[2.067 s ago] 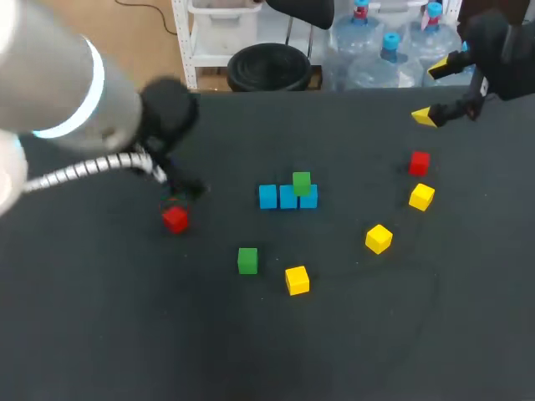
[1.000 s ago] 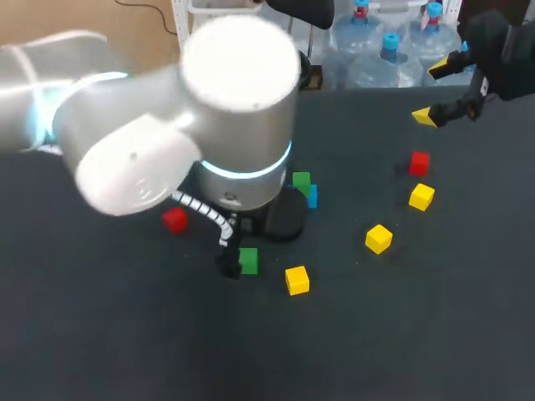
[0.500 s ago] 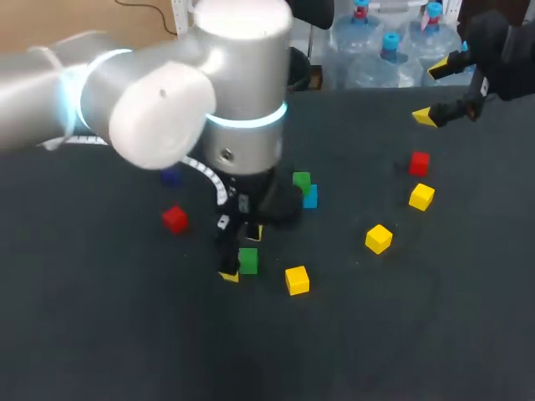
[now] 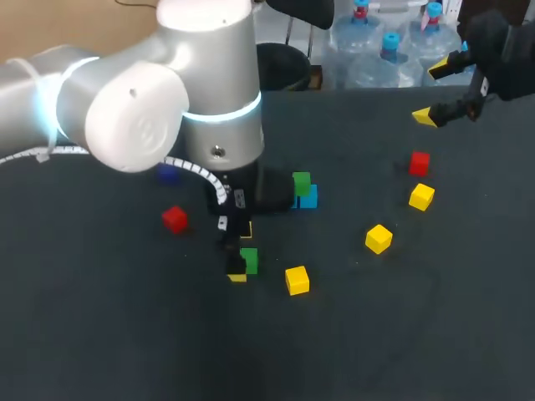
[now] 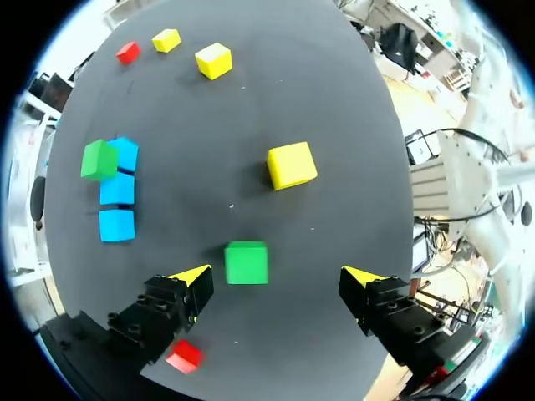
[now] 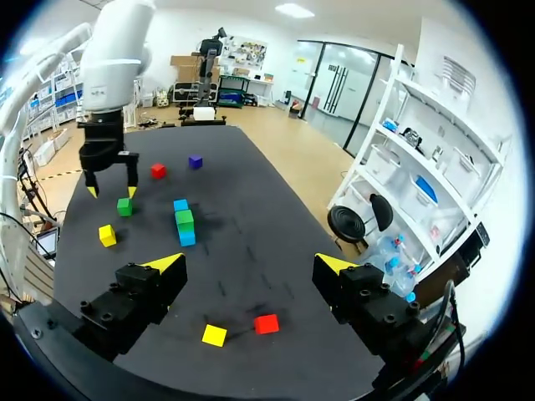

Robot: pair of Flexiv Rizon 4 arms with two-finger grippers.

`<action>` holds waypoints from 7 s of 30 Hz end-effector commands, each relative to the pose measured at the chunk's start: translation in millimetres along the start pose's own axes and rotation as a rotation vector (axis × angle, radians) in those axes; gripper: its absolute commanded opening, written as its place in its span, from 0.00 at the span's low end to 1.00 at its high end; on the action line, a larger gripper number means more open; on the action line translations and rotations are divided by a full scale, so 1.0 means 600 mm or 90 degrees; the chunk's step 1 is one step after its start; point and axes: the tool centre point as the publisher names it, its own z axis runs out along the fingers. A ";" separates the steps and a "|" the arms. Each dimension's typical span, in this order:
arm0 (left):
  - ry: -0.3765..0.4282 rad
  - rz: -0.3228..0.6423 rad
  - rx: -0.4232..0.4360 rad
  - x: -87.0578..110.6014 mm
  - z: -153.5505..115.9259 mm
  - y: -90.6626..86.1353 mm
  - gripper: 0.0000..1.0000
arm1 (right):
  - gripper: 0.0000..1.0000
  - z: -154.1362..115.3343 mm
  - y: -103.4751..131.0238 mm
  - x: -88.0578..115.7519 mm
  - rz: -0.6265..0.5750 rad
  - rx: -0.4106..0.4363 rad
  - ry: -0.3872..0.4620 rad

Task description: Place the blue cubes, place green cubes on the blue cubes, place the yellow cubes on the green cubes, then place the red cubes on the yellow cubes, and place purple cube on the red cubes.

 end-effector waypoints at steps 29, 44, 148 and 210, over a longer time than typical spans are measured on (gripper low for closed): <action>-0.016 -0.026 -0.120 -0.007 0.037 0.032 1.00 | 1.00 0.001 -0.001 0.000 0.000 0.000 -0.001; -0.020 -0.021 -0.083 0.009 0.061 0.049 0.65 | 1.00 0.001 -0.001 0.000 0.000 0.000 -0.001; 0.014 -0.055 -0.166 -0.057 -0.023 0.271 0.00 | 1.00 0.001 -0.001 0.000 0.000 0.000 -0.001; 0.033 -0.053 -0.159 -0.061 -0.007 0.283 0.81 | 1.00 0.001 -0.001 0.000 0.000 0.000 -0.001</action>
